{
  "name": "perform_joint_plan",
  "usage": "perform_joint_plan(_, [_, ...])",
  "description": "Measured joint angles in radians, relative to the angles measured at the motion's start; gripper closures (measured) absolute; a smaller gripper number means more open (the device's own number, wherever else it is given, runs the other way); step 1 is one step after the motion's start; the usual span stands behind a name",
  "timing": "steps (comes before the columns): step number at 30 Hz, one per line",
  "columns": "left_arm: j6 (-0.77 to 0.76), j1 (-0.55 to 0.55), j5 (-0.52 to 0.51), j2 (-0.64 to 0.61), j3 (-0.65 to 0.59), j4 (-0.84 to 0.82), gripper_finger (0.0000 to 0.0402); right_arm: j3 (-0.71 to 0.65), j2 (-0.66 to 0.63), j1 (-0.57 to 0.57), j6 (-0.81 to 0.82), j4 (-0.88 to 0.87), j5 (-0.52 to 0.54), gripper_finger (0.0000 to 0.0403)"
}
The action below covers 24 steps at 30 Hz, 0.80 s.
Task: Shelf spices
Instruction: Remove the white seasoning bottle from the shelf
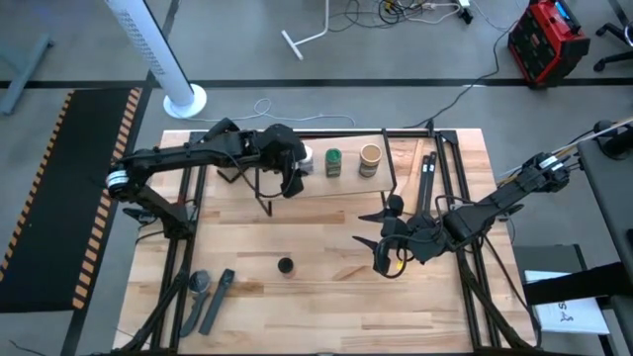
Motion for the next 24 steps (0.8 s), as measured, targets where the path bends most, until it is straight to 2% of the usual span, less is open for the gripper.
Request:
perform_joint_plan(6, [-0.073, -0.096, -0.002, -0.078, -0.014, -0.004, 0.0219, -0.001, 0.0, 0.0, 0.002, -0.001, 0.001, 0.018])
perform_joint_plan(13, [-0.237, -0.345, -0.018, -0.112, -0.072, 0.035, 0.0219, -0.001, -0.004, 0.0, -0.002, -0.001, 0.002, 0.0189])
perform_joint_plan(19, [-0.378, -0.565, -0.079, -0.055, -0.108, 0.147, 0.0219, -0.001, -0.006, 0.0, 0.004, -0.001, 0.001, 0.0182])
perform_joint_plan(24, [-0.447, -0.647, -0.086, 0.056, -0.107, 0.201, 0.0219, -0.002, -0.006, 0.0, 0.006, 0.011, 0.001, 0.0174])
